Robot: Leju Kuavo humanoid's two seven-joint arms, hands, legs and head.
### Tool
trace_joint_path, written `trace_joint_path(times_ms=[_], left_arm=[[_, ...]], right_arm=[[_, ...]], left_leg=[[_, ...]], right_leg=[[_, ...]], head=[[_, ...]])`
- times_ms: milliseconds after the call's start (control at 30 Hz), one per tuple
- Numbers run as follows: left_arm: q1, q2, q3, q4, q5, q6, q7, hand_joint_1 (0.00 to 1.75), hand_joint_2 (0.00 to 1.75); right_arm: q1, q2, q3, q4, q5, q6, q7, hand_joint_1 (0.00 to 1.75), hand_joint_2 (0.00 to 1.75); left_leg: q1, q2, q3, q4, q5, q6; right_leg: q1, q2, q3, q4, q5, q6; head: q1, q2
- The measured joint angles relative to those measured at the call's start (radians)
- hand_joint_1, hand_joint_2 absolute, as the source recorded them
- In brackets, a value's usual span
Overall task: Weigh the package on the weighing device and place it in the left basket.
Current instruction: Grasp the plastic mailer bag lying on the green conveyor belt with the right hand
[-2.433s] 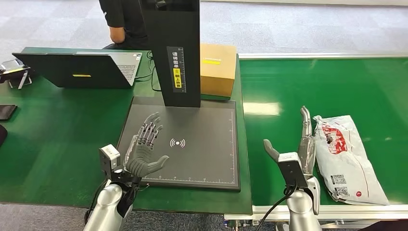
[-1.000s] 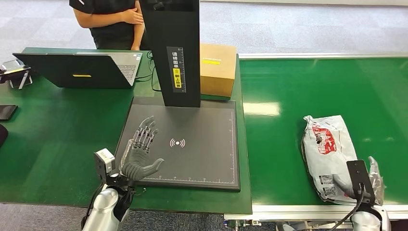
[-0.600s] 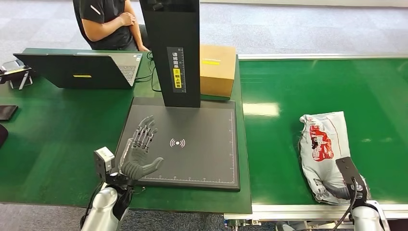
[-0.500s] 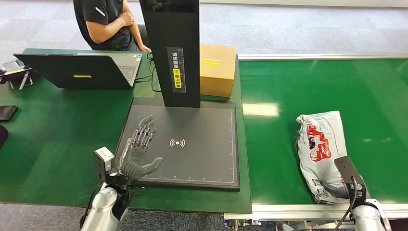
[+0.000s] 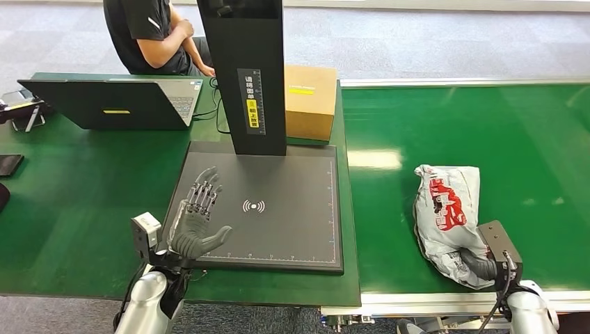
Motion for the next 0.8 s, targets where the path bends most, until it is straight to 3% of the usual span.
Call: trace_joint_path(times_ms=[200, 400, 567, 800], left_arm=[[0.001, 0.0, 0.003, 0.0, 0.0, 0.003, 0.0, 0.0, 1.75], [0.015, 0.0, 0.005, -0.018, 0.0, 0.006, 0.007, 0.0, 1.75], [0.027, -0.002, 0.007, -0.04, -0.003, 0.006, 0.012, 0.0, 1.75], [0.023, -0.007, 0.009, -0.044, -0.011, 0.001, 0.008, 0.0, 1.75]], right_arm=[[0.004, 0.003, 0.036, -0.03, -0.013, -0.006, 0.004, 1.75, 1.75], [0.033, 0.032, 0.076, -0.108, 0.03, -0.17, -0.007, 1.75, 1.75], [0.076, 0.088, 0.085, -0.265, 0.029, -0.317, -0.125, 1.75, 1.75], [0.131, 0.155, 0.086, -0.504, -0.021, -0.42, -0.26, 1.75, 1.75]], left_leg=[[0.001, 0.0, 0.0, 0.0, 0.0, -0.001], [0.001, 0.0, -0.002, 0.0, 0.001, 0.0], [0.001, -0.002, -0.004, 0.0, 0.002, -0.001], [0.001, -0.003, -0.006, 0.0, 0.002, -0.001]], right_leg=[[0.001, 0.0, 0.0, 0.0, 0.0, 0.0], [0.0, -0.001, -0.001, 0.0, 0.0, 0.0], [-0.001, -0.002, -0.003, 0.001, 0.0, 0.0], [-0.001, -0.002, -0.005, 0.001, 0.0, 0.0]], head=[[0.0, 0.0], [0.0, 0.0], [0.0, 0.0], [0.0, 0.0]])
